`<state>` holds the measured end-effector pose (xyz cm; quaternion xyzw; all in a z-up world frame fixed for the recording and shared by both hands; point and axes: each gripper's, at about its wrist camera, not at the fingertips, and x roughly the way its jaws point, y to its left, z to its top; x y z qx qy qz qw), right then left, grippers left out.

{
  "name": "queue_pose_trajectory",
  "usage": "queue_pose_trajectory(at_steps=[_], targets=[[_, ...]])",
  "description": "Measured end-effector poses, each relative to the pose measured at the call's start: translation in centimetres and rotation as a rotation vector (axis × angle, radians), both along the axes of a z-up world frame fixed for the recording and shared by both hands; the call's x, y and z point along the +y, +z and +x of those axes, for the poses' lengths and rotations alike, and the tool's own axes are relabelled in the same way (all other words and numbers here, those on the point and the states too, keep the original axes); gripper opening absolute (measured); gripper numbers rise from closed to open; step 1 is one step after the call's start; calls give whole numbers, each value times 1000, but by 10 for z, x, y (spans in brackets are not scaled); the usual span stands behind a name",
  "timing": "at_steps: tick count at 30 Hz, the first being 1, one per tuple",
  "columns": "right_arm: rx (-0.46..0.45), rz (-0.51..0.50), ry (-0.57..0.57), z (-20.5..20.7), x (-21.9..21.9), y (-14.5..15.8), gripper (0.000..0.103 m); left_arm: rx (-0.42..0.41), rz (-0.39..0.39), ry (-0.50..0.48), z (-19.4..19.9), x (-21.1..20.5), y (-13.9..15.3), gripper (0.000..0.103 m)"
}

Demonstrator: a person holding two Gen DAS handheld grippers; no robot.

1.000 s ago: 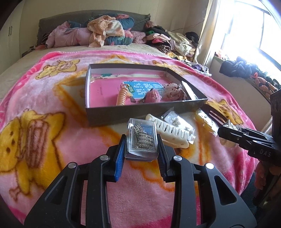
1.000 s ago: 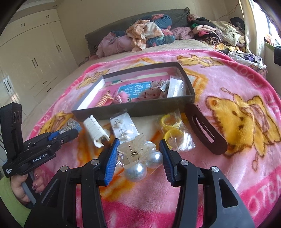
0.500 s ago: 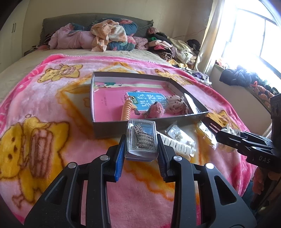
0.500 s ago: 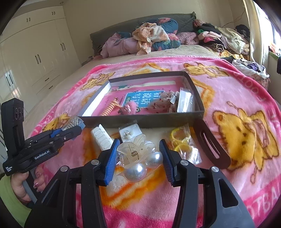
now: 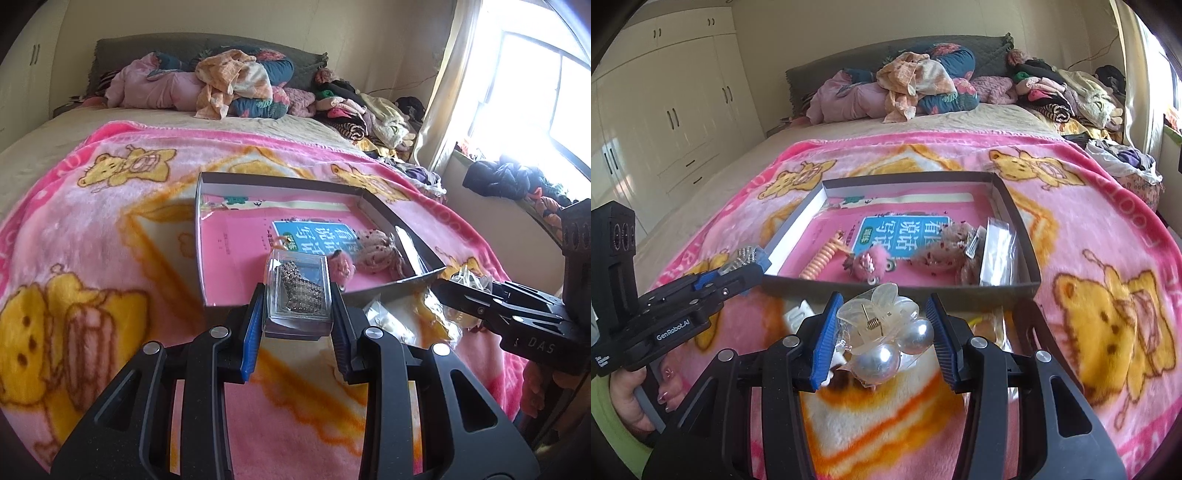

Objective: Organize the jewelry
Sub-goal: 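Carry the pin box and pearl earrings over the grey box with both tools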

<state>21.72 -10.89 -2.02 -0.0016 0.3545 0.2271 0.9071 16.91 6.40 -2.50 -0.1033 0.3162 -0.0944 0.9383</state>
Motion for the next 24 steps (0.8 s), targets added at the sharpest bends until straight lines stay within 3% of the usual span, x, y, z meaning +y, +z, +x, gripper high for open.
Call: queue_pose_trajectory(at_steps=[24], targets=[[15,-54,-33,67,-3,-7,45,36,2,-1,49,-7,-10,25]])
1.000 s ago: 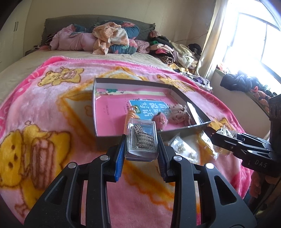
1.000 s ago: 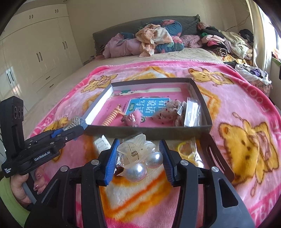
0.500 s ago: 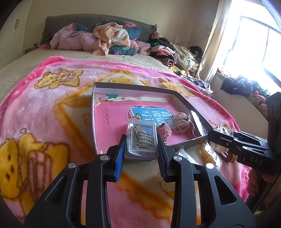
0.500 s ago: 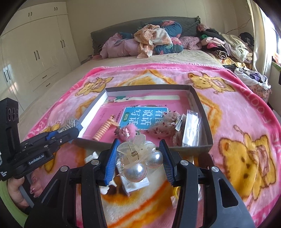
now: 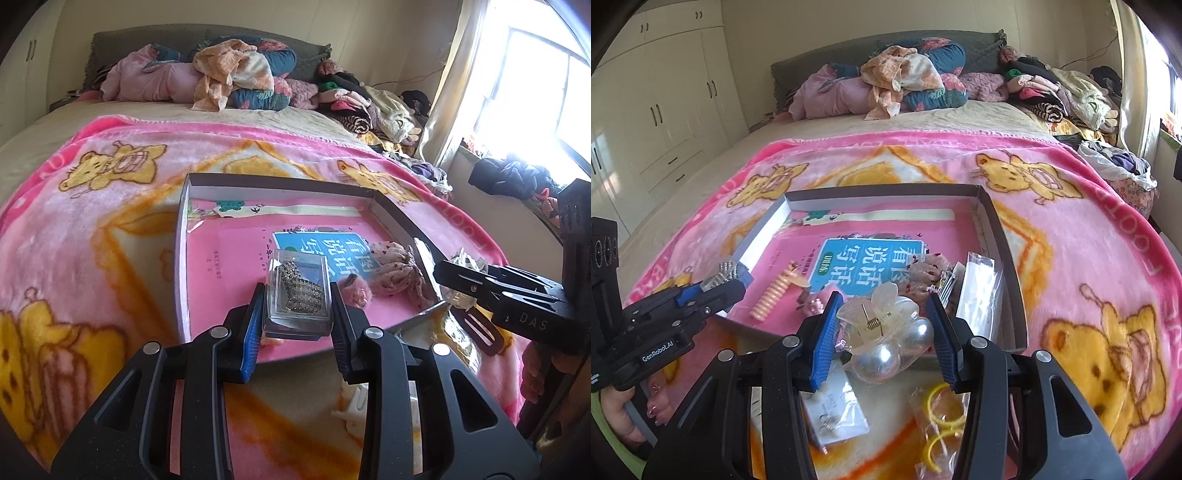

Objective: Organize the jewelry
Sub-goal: 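Carry the pin box and pearl earrings over the grey box with both tools, then open both tools to drop the pin box and pearl earrings into the box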

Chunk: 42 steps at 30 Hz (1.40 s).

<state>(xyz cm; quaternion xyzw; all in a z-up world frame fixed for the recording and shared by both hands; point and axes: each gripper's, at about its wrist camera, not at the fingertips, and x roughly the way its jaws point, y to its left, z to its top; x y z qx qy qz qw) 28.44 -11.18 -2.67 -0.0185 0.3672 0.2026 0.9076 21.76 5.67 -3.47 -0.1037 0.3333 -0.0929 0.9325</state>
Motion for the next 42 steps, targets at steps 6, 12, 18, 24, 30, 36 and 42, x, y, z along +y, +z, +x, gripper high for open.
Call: queue_pose_trajectory(at_steps=[6,12,18,24,30,36,42], targets=[[12,0,1,14,1,-6,45,15,15,-3,12,-3,-5,25],[19,-6,8,26,6,-10,45,26,33,6,21,-4,-10,25],[36,-2,8,35,10,-18,45,40,52,12,28,-3,-16,25],[54,-18,11,44,15,-28,45,48,66,26,31,0,-20,25],[53,-31,14,45,19,-34,45,54,69,37,34,3,-22,25],[55,-20,12,44,18,-37,45,58,70,39,35,4,-23,25],[50,5,4,38,12,-36,47,59,71,38,35,4,-24,25]])
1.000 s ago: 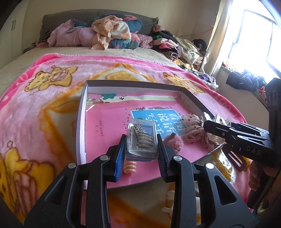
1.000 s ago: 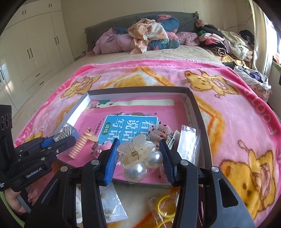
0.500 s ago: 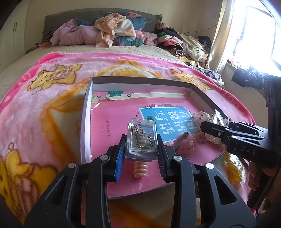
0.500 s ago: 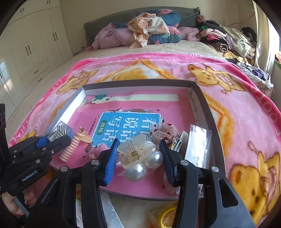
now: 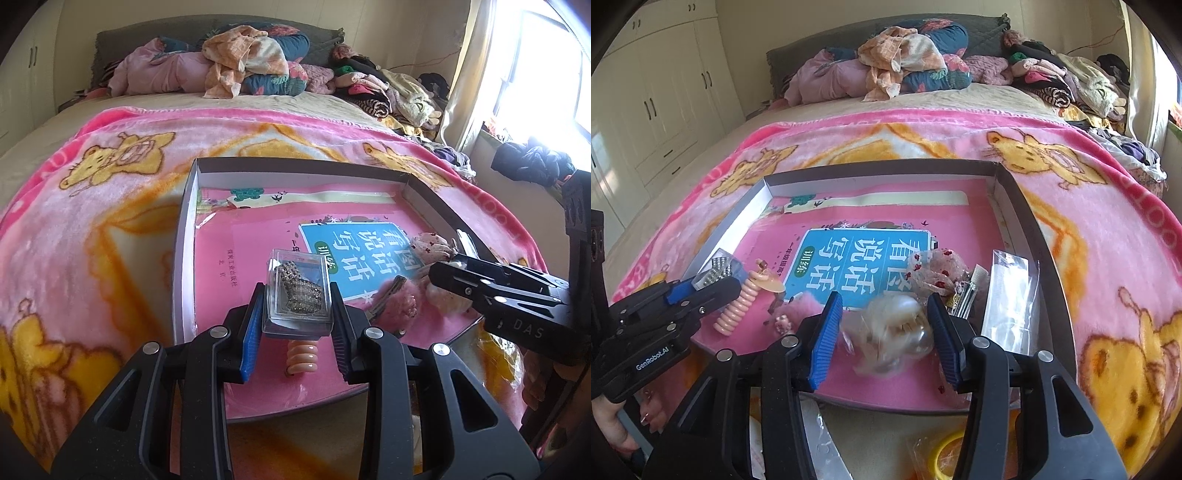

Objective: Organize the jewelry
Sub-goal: 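Open both tools to drop the pin box and pearl earrings into the box, then move the left tool to the white claw clip while the right tool approaches the yellow bangles bag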

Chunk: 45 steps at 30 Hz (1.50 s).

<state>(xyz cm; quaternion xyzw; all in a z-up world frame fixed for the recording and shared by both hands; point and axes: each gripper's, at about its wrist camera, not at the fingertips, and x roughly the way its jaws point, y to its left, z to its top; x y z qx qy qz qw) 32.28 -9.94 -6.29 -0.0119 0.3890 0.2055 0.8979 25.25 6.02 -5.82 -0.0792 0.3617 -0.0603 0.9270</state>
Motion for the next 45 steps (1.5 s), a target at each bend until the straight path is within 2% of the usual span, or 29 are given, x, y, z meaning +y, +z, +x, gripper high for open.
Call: queue_pose_trajectory(at_steps=[6,8,15,23,32,37,45], targets=[[-16,23,-20,-9,-10,7,52,-7,15,0,-3,2,1,28],[-25,28,-29,-13,-14,10,53,-10,19,3,-4,4,2,35],[-57,47,-50,-29,-26,23,59,-34,22,9,-15,-1,12,44],[-102,45,-58,-53,-34,38,66,-73,14,13,-33,-3,30,60],[-136,48,-67,-84,-50,51,67,-110,-6,22,-57,-10,47,75],[-148,50,-75,-100,-56,55,69,-120,-6,12,-69,-17,50,79],[-157,56,-91,-118,-67,55,70,-127,2,-8,-87,-30,52,80]])
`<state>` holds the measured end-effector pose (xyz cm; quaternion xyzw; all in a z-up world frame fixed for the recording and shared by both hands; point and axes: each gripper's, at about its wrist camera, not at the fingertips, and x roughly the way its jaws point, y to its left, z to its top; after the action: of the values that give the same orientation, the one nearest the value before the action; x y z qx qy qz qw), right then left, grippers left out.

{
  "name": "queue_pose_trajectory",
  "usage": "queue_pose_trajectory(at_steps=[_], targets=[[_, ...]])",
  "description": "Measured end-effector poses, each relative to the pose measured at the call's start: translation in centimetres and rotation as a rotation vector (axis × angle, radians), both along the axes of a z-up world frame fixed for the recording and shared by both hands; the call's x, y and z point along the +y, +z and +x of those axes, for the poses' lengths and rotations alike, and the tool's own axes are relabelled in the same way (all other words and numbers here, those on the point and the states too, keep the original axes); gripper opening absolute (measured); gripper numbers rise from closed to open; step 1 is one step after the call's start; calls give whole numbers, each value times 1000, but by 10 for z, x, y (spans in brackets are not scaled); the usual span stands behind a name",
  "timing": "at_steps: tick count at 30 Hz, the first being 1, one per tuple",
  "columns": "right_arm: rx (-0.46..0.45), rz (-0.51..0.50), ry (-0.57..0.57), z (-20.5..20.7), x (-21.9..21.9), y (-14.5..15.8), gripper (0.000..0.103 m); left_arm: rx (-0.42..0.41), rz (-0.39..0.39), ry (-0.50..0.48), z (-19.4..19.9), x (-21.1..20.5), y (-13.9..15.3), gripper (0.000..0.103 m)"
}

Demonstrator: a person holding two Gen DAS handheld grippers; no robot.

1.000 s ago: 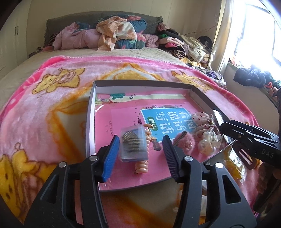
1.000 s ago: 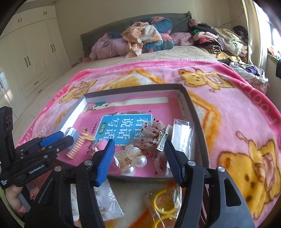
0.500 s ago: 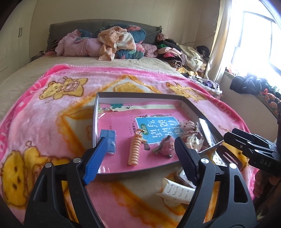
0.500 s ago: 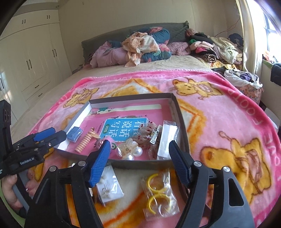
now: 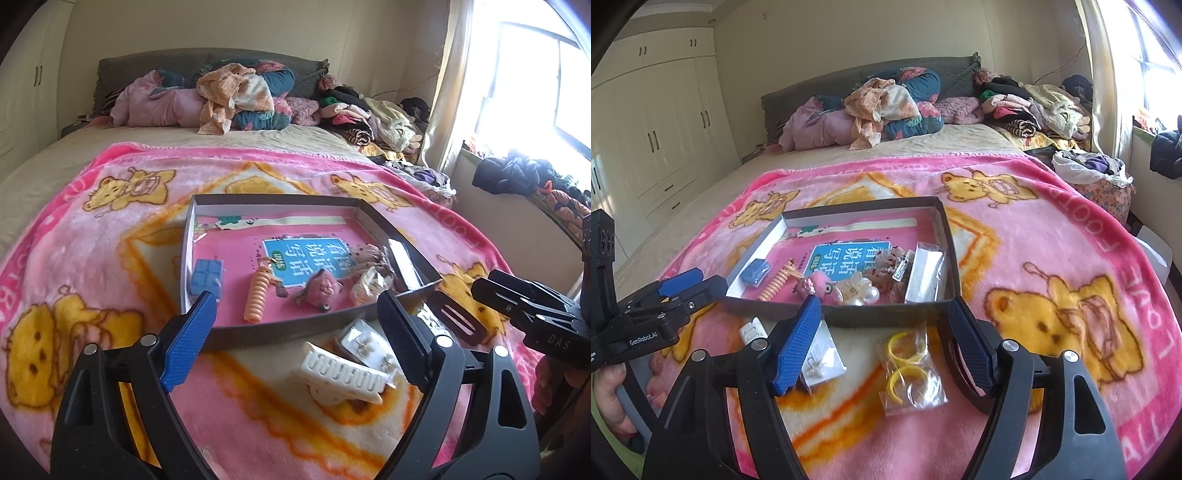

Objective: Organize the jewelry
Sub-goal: 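Move the left tool to the white claw clip while the right tool approaches the yellow bangles bag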

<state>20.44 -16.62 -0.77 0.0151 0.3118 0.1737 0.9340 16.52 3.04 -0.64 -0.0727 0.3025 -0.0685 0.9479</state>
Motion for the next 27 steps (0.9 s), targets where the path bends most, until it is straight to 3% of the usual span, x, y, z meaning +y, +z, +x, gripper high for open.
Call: queue_pose_trajectory(at_steps=[27], targets=[[65,-25,-8,-34,-27,-33,70,60,53,-82,-22,-36,-25,80]])
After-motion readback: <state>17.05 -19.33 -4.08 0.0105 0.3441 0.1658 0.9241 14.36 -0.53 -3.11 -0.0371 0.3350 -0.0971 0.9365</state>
